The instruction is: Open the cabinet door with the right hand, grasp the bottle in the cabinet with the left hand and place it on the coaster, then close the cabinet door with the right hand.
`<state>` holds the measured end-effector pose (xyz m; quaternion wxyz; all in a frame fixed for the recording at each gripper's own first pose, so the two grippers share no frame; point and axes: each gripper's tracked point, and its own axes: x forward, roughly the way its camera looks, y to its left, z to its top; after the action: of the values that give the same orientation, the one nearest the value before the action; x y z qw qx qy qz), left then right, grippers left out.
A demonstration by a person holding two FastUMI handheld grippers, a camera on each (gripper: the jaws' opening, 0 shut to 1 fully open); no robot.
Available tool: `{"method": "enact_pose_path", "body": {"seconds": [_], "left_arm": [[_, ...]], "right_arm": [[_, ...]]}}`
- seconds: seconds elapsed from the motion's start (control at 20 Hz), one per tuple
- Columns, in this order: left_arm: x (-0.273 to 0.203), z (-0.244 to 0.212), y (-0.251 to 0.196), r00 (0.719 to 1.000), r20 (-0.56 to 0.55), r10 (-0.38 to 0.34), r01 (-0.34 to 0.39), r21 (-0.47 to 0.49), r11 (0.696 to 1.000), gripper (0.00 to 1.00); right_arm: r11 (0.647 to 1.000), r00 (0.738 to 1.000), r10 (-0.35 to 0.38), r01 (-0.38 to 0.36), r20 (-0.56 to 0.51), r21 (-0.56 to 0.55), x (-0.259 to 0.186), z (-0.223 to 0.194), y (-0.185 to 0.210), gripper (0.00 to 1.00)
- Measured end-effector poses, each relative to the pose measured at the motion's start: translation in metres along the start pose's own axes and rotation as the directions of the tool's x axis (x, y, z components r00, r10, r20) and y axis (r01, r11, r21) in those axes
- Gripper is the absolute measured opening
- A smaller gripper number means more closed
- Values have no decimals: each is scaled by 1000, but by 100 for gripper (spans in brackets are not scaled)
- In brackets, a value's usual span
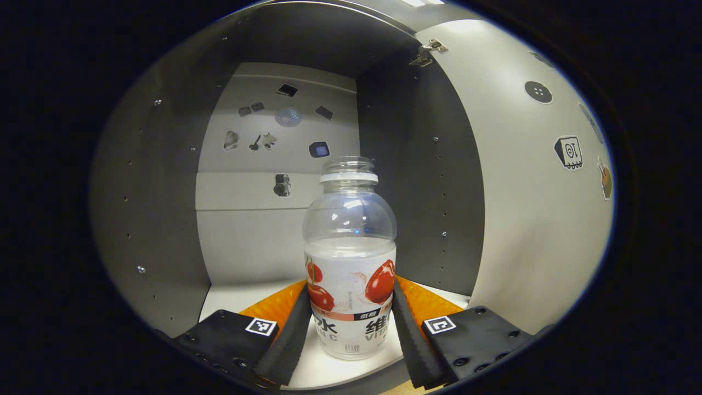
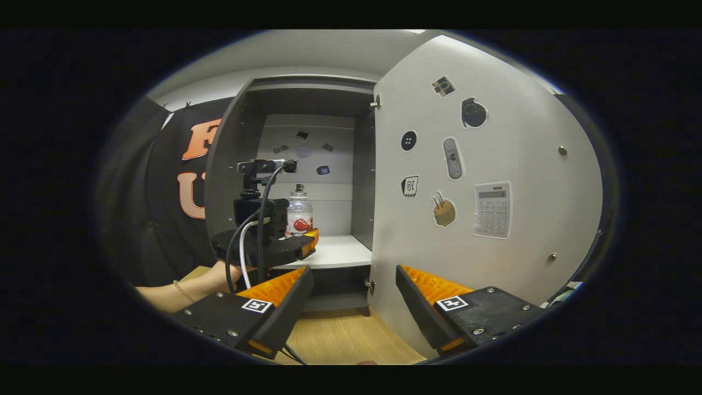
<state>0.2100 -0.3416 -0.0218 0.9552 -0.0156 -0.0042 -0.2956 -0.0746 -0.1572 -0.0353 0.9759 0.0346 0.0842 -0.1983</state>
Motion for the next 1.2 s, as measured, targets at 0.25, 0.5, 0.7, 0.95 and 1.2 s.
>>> {"method": "enact_pose_path", "body": {"seconds": [0.25,0.5,0.7,0.95,1.2], "left_arm": [[-34,16,-8,998,47,30,-30,-9,1000,80],[-95,33,-9,991,96,89,-92,32,995,81],[-158,21,-14,986,75,151,-155,43,987,81],[-241,-9,-9,968,37,246,-249,79,965,81],[-304,-50,-2,960,15,279,-279,96,955,80]], "right_arm": [[998,999,51,-51,3,-21,-24,-3,-5,93],[989,989,144,-144,17,-24,-61,-4,-2,93],[975,975,220,-219,27,-29,-100,-5,-3,93],[954,954,297,-295,30,-56,-134,-10,-8,93],[954,954,299,-298,34,-41,-146,-14,-3,93]]}}
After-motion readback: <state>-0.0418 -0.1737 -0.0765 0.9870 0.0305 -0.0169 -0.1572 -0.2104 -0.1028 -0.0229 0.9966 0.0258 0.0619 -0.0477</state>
